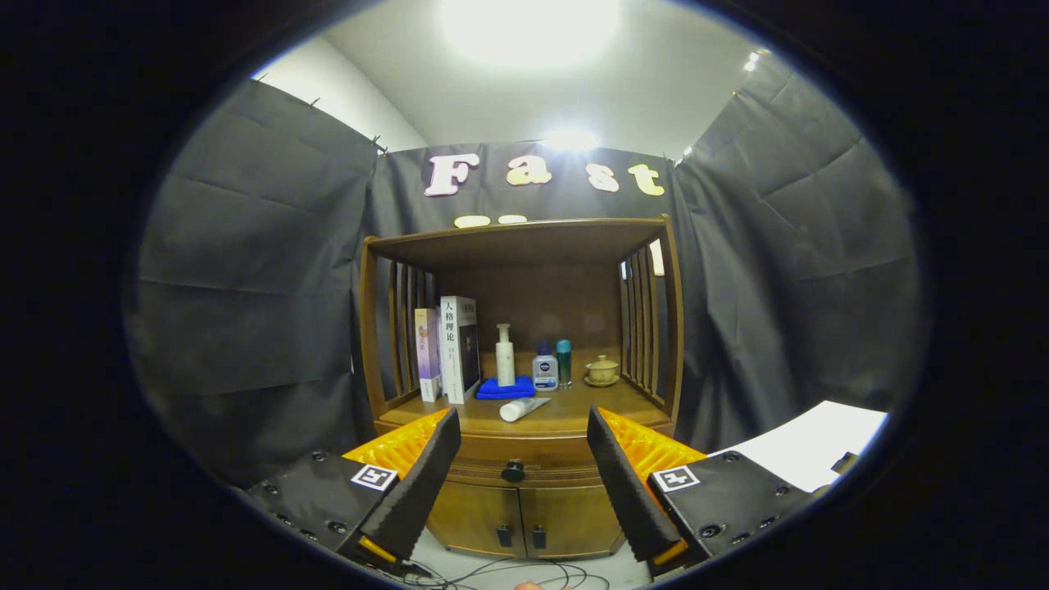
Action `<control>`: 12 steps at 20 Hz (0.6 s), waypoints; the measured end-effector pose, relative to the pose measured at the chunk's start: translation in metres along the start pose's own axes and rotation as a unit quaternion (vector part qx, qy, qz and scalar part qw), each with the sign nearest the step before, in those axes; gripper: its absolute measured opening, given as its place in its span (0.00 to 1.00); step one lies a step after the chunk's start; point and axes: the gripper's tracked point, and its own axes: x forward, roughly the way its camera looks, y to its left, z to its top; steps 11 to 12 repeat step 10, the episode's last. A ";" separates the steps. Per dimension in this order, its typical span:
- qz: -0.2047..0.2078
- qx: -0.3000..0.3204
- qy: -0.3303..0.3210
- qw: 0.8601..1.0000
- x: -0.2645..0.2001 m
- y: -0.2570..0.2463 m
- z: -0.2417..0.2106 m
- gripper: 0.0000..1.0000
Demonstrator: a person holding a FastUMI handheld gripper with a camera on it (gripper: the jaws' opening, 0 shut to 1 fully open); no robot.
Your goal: Pull open the drawer, take out the items inside it, and place them on the countertop above the cabinet.
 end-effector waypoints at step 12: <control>-0.002 0.008 0.027 1.000 0.005 0.000 -0.025 0.97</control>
